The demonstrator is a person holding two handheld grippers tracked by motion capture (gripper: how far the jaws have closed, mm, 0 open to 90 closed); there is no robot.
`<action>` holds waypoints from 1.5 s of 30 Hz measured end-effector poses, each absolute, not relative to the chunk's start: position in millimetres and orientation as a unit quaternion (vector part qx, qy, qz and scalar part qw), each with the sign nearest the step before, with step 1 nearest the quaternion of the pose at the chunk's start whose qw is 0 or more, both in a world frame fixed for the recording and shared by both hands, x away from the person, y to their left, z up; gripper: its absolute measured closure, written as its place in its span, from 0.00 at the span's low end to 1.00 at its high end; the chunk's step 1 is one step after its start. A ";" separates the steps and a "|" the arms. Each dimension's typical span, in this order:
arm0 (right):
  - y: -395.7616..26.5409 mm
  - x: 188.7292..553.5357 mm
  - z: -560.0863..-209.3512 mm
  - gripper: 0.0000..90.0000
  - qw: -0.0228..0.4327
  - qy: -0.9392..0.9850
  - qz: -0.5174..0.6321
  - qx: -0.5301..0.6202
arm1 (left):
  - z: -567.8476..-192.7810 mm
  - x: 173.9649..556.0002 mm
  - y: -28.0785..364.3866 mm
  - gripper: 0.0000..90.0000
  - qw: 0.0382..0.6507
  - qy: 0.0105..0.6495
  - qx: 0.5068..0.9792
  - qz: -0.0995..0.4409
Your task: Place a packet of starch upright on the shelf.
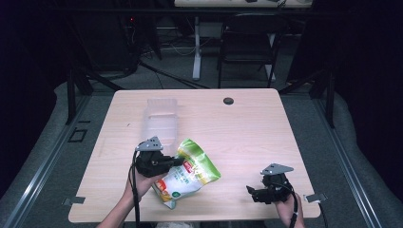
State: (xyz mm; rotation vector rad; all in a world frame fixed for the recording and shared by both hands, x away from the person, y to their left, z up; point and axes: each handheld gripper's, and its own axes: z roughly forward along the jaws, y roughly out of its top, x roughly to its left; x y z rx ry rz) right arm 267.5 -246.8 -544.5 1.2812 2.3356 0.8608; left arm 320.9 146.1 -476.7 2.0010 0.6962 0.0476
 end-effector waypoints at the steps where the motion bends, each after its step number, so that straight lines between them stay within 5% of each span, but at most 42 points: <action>1: -248.9 267.5 -544.2 0.16 0.170 0.817 0.307 0.456 | -474.9 320.7 146.0 0.99 0.493 0.284 0.822 0.019; 45: -251.1 269.0 -544.6 0.16 0.170 0.814 0.307 0.463 | -420.4 340.9 138.9 0.99 0.521 0.277 0.807 0.020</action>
